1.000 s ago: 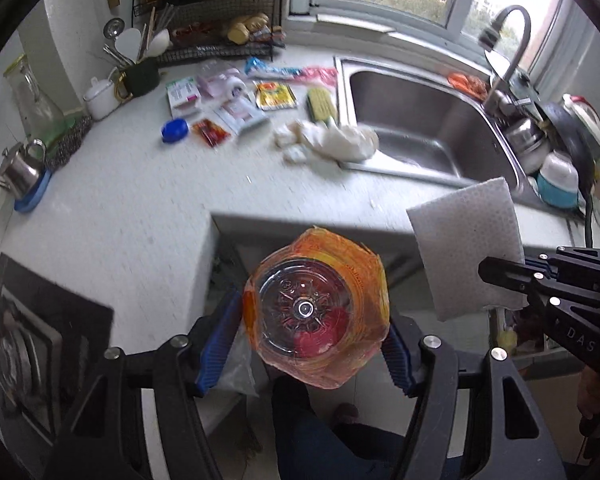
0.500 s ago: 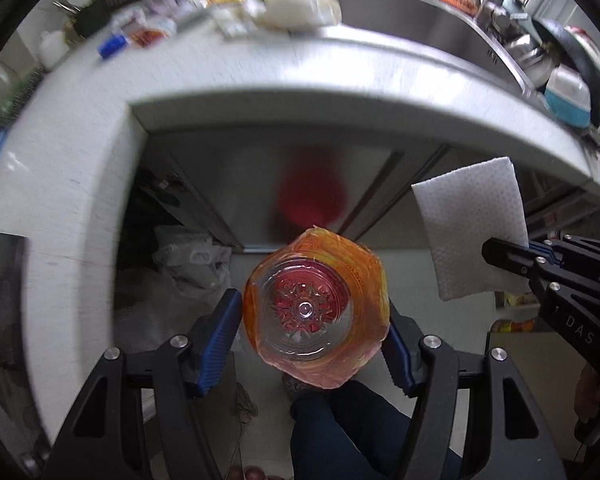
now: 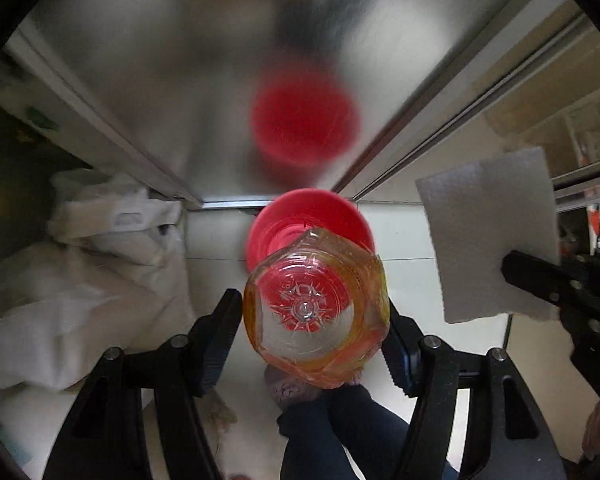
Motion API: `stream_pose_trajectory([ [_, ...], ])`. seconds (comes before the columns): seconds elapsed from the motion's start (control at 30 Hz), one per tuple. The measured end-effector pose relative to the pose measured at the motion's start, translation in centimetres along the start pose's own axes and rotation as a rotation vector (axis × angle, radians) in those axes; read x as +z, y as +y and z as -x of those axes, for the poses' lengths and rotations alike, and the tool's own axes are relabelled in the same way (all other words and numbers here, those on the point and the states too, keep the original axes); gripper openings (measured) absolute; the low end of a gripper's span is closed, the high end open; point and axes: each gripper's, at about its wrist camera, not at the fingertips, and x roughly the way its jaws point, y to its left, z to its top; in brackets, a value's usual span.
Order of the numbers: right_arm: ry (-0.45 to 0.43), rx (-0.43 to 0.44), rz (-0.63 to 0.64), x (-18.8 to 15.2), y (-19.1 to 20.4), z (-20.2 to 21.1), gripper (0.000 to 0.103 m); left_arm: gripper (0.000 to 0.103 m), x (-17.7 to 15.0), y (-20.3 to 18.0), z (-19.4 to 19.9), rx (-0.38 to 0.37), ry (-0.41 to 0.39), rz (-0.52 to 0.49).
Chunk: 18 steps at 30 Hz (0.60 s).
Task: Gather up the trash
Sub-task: 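Carry the cup and paper towel down over the red bucket with both tools, then open the left tool to drop the cup while the right tool drops the paper towel into the bucket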
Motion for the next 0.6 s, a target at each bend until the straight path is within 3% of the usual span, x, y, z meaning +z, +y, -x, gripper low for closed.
stream_pose_trajectory([
  [0.27, 0.016, -0.007, 0.002, 0.3, -2.5, -12.0, 0.003, 0.064, 1.3, 1.5, -11.9, -0.001, 0.006, -0.001],
  [0.43, 0.04, -0.019, 0.034, 0.0, -2.2, -16.8, 0.003, 0.065, 1.6, 2.0, -13.5, 0.027, -0.013, -0.003],
  [0.6, 0.046, -0.014, 0.067, 0.0, -1.9, -17.4, 0.003, 0.066, 1.5, 2.6, -13.8, 0.015, -0.011, -0.007],
])
